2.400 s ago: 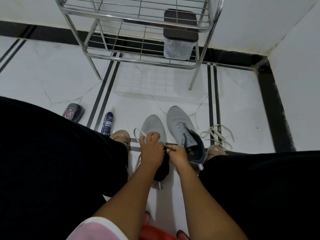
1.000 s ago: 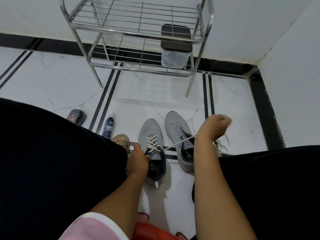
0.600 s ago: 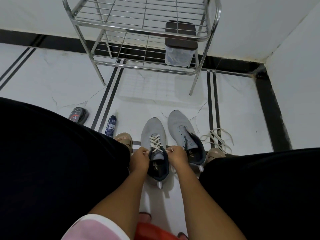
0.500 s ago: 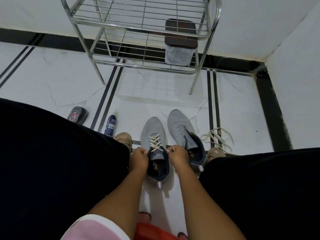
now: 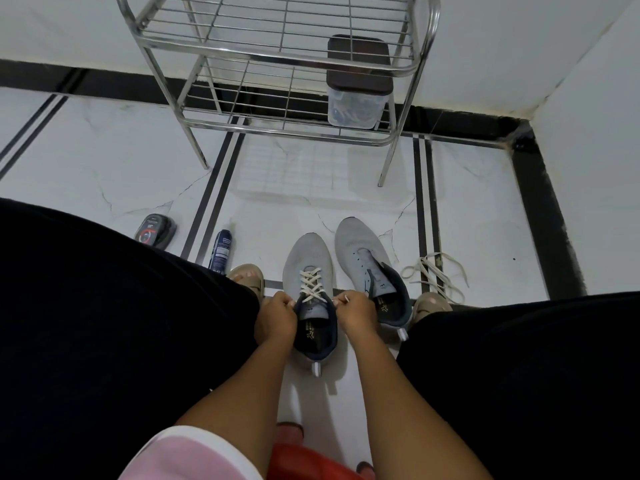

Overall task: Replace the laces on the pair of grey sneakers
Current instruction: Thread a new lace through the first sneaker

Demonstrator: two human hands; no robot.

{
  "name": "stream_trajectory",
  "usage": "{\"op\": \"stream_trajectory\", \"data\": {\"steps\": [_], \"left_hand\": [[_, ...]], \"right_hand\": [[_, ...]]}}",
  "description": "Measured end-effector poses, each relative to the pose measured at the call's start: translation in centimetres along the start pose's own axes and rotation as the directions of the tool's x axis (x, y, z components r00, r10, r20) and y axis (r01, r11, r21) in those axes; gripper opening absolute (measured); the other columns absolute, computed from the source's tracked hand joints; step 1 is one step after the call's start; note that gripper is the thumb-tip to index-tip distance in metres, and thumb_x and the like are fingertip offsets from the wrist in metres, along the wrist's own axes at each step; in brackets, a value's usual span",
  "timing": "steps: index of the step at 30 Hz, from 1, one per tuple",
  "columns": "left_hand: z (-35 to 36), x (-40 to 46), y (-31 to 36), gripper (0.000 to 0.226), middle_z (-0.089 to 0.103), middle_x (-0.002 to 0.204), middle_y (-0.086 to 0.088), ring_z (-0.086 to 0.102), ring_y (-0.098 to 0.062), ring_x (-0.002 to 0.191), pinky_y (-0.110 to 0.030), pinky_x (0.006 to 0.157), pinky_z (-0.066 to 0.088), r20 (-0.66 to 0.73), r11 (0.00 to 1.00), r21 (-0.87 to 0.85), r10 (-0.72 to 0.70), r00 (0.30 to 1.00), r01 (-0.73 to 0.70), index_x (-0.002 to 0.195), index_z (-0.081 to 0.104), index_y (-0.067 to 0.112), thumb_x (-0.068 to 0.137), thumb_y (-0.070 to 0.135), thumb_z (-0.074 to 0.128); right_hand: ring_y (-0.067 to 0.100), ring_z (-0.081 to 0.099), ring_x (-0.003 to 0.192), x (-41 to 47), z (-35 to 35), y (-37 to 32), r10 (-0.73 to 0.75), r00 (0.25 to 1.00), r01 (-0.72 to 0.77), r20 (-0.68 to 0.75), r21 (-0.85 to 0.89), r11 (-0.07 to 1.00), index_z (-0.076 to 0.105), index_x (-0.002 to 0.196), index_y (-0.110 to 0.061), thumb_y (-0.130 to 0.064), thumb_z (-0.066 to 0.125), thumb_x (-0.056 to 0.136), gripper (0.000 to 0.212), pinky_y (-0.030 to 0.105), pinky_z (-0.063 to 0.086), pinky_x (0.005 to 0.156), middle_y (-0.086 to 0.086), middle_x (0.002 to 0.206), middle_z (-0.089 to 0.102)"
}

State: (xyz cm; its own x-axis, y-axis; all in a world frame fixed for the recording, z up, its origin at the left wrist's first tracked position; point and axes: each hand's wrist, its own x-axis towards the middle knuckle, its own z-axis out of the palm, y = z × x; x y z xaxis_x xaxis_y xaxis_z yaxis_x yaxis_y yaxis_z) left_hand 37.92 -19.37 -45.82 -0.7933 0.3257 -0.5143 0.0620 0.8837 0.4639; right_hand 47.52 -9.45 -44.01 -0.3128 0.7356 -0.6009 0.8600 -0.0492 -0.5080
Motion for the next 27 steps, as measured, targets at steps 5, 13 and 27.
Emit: {"op": "stream_trajectory", "data": {"steps": [5, 13, 27], "left_hand": [[-0.3, -0.3, 0.3, 0.020, 0.045, 0.126, -0.010, 0.049, -0.032, 0.113, -0.038, 0.094, 0.046, -0.017, 0.998, 0.055, -0.023, 1.000, 0.024, 0.103, 0.067, 0.023, 0.095, 0.028, 0.050], [-0.9, -2.0, 0.5, 0.028, 0.059, 0.108, -0.005, 0.057, -0.026, 0.101, -0.035, 0.076, 0.046, -0.095, 0.942, 0.287, 0.210, 0.973, -0.176, 0.101, 0.057, 0.018, 0.091, 0.044, 0.054], [-1.3, -0.4, 1.2, 0.022, 0.065, 0.098, -0.006, 0.062, -0.027, 0.091, -0.032, 0.070, 0.048, -0.025, 0.961, 0.232, 0.163, 0.986, -0.153, 0.100, 0.059, 0.018, 0.095, 0.038, 0.051]], "right_hand": [[0.028, 0.059, 0.095, -0.2, -0.1, -0.1, -0.005, 1.000, 0.005, -0.004, -0.063, 0.998, 0.064, 0.094, -0.020, -0.018, 0.051, 0.093, 0.014, 0.031, 0.047, 0.079, 0.008, 0.110, 0.064], [0.031, 0.062, 0.097, -2.4, 0.3, 0.0, -0.153, 0.961, 0.087, -0.230, -0.273, 0.958, 0.062, 0.104, -0.013, -0.045, 0.048, 0.094, 0.037, 0.034, 0.049, 0.075, 0.009, 0.109, 0.063], [0.030, 0.063, 0.102, -1.1, 0.1, -0.4, -0.123, 0.988, 0.079, -0.092, -0.380, 0.921, 0.067, 0.107, -0.014, -0.038, 0.055, 0.095, 0.030, 0.034, 0.050, 0.076, 0.009, 0.109, 0.067]]}}
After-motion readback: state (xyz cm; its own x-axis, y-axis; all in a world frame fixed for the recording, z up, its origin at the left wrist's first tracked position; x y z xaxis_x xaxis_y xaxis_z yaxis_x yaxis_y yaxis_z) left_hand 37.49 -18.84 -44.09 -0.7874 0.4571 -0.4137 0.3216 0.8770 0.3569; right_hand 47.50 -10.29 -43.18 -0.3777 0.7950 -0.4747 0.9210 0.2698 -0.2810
